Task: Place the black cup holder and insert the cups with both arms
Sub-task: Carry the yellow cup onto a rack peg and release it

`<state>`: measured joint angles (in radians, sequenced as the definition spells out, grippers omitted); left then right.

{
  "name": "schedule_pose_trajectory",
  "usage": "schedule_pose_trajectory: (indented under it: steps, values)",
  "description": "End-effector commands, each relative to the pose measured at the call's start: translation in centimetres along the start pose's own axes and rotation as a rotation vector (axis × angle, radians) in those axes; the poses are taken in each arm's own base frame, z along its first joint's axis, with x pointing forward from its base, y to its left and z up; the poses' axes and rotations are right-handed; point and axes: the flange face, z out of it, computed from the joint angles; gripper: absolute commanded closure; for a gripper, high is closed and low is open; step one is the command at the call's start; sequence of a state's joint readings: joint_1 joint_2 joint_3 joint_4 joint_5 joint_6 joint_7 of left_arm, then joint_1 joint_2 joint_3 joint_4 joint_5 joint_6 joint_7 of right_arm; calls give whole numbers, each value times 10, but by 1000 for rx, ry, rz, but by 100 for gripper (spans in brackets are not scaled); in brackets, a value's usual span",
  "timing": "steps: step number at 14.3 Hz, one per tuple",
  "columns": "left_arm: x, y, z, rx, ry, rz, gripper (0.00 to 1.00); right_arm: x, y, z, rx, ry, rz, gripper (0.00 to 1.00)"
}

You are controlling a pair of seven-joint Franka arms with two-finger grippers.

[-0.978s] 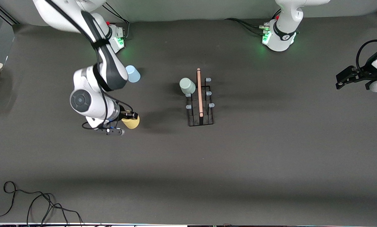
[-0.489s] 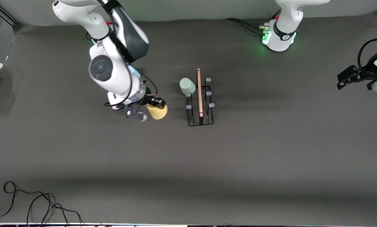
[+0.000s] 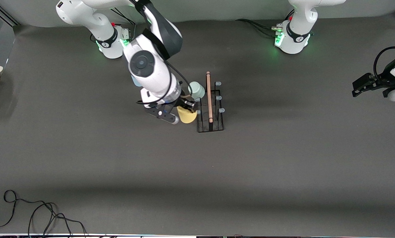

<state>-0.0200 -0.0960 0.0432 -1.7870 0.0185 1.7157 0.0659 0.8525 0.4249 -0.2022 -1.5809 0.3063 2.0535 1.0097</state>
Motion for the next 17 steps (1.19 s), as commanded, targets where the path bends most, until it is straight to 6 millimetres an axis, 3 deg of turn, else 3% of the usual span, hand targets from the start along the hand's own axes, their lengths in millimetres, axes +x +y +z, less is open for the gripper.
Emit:
schedule_pose_trajectory:
  steps: [1, 5, 8, 11, 14, 15, 16, 17]
  values:
    - [3, 0, -7, -13, 5, -4, 0, -7, -19, 20, 22, 28, 38, 100]
    - [4, 0, -5, -16, 6, -1, 0, -11, -24, 47, 15, 38, 33, 100]
    - [8, 13, -5, -16, 2, 4, 0, -10, -24, 60, 3, 39, 35, 100]
    - [7, -4, -3, -13, -12, -8, 0, -20, -26, 82, -22, 37, 17, 100]
    - [9, -3, -7, -11, -3, -23, 0, -23, -26, 91, -26, 40, 13, 99]
    - [10, -1, -8, -12, 1, -20, 0, -22, -26, 93, -29, 40, 14, 72]
    - [10, -1, -8, -12, 1, -19, 0, -21, -25, 96, -33, 40, 15, 36]
    - [9, -1, -7, -14, -4, -25, 0, -20, -25, 97, -35, 40, 17, 24]
